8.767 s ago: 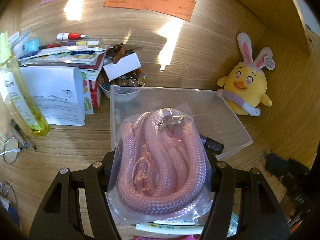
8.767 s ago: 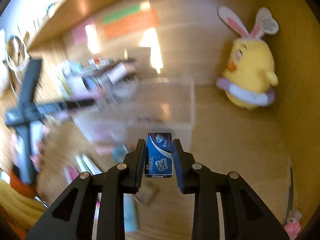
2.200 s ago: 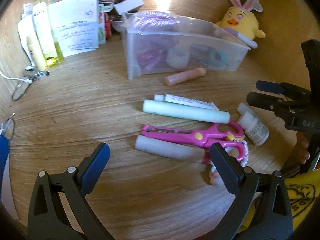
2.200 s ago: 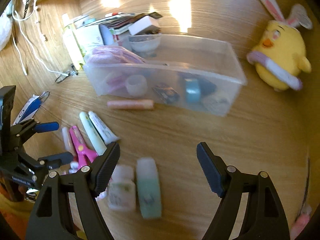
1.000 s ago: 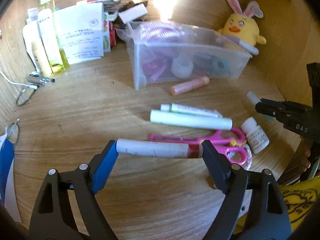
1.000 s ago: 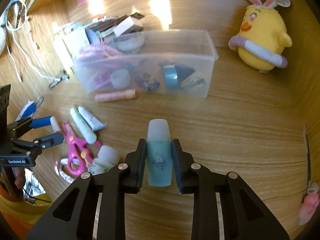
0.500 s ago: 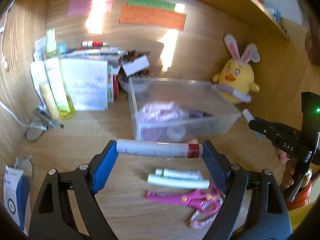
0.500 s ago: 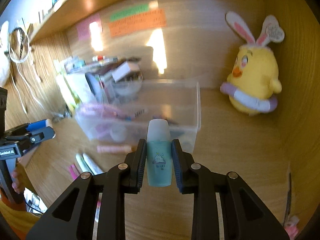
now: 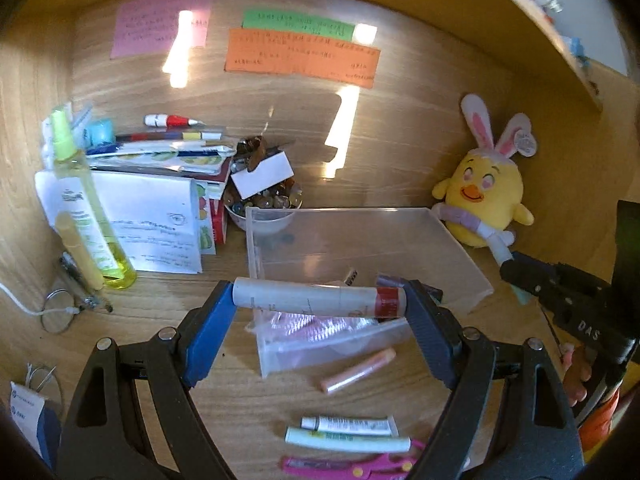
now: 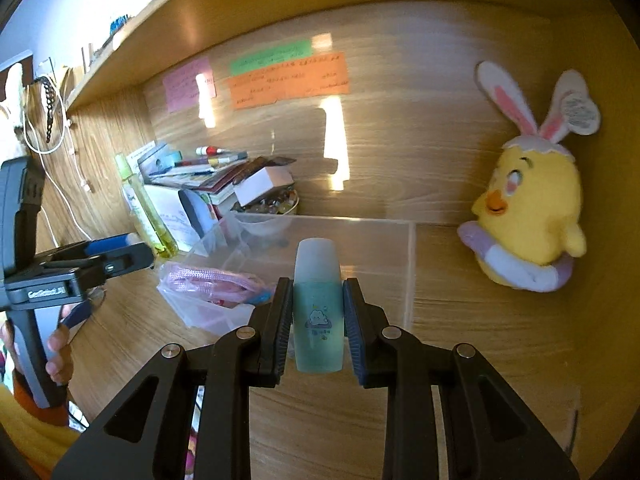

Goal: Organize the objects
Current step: 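Grasp the teal bottle with the right tool while the left tool grasps a white-red tube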

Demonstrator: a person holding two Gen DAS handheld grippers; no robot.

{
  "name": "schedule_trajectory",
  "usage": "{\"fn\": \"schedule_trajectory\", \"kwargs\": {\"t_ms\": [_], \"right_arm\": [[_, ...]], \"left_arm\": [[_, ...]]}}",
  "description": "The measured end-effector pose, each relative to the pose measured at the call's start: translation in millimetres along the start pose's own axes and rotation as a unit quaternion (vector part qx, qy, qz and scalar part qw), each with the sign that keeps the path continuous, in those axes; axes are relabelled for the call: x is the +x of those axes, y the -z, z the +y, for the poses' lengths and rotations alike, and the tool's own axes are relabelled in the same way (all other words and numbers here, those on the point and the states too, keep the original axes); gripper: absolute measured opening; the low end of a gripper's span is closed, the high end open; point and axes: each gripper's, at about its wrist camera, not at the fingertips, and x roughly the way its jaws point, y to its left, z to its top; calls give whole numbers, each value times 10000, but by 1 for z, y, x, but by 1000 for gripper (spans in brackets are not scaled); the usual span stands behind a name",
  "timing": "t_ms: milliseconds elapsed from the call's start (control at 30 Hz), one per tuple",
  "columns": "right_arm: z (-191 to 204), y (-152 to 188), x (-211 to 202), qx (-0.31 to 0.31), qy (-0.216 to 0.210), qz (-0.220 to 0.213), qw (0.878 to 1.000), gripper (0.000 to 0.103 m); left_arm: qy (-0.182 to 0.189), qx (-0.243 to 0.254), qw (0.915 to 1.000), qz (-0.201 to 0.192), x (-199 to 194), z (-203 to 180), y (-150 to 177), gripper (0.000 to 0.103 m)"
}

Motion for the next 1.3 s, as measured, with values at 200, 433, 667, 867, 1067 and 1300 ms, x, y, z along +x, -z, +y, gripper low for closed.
{"fn": "schedule_trajectory", "kwargs": {"t_ms": [200,433,667,867,1067,1300], "right_arm": [[6,3,47,-44,-184,478,9987,23],[11,9,87,-35,-209,883,9959,23],[11,10,90,-48,-157,903,9958,23],[16,8,83,-194,-19,883,9959,39],[24,7,66,-407,190,649,9969,54],[35,11,43,-559,335,475,9967,74]], "left_arm": [[-64,6,9997,251,31,-1,-5,84],[-39,-42,9986,522,58,0,-4,84],[127,-34,9972,737,69,-2,-2,86],[177,-18,9970,752,66,-4,0,91],[225,48,9980,585,46,-8,1,95],[23,240,9988,431,17,-12,15,101]]}}
